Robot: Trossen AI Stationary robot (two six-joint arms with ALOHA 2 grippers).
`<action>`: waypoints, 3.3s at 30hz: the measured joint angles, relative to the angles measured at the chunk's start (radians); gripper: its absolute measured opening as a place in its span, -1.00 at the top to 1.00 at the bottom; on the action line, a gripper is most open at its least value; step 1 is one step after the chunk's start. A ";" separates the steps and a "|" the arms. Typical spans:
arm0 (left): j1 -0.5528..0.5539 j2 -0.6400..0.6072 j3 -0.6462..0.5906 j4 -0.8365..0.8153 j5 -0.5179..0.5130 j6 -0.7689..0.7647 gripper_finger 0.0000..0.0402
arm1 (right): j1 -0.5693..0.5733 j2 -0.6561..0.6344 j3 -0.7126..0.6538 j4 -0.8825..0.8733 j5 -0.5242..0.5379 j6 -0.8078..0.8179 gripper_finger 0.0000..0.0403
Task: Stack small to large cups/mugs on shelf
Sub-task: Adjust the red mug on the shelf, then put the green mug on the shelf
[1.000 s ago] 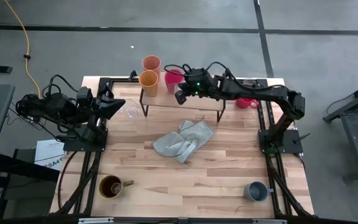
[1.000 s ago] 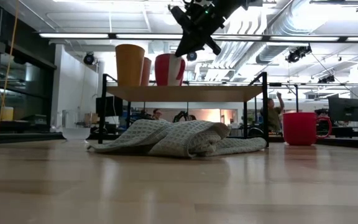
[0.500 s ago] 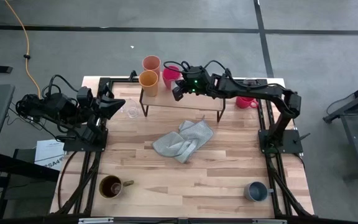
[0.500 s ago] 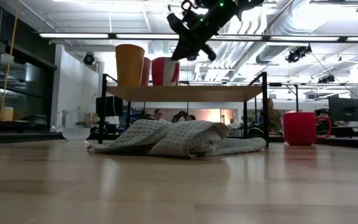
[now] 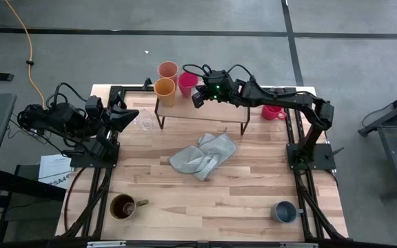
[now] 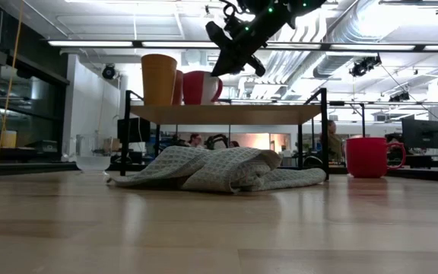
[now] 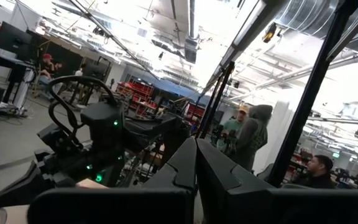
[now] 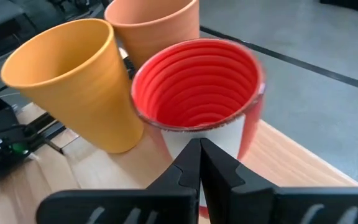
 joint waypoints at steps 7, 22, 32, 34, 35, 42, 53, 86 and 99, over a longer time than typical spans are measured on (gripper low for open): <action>0.000 0.000 0.000 0.000 0.000 0.000 1.00 | -0.019 0.000 0.000 0.007 -0.001 -0.001 1.00; 0.000 0.000 0.000 0.000 0.000 0.000 1.00 | 0.012 -0.082 -0.003 0.022 -0.109 -0.028 1.00; 0.000 0.000 0.000 0.000 0.000 -0.013 1.00 | 0.088 0.016 -0.002 0.091 -0.115 0.013 1.00; 0.000 0.000 0.000 0.000 0.000 -0.023 1.00 | 0.089 0.041 -0.002 0.101 -0.093 0.036 1.00; 0.000 0.000 0.000 0.000 0.000 -0.023 1.00 | 0.088 0.053 -0.002 0.099 -0.077 0.045 1.00; 0.000 0.000 0.000 0.000 0.000 -0.025 1.00 | 0.079 0.070 -0.002 0.104 -0.019 0.047 1.00; 0.000 0.000 0.000 0.000 0.000 -0.024 1.00 | 0.057 0.070 -0.002 0.120 0.010 0.044 1.00; 0.000 0.000 0.000 -0.018 0.000 -0.023 1.00 | 0.132 -0.261 -0.001 -0.297 -0.119 -0.209 1.00; 0.000 0.000 0.000 -0.056 0.002 -0.046 1.00 | 0.534 -0.667 -0.001 -0.499 -0.025 -0.199 1.00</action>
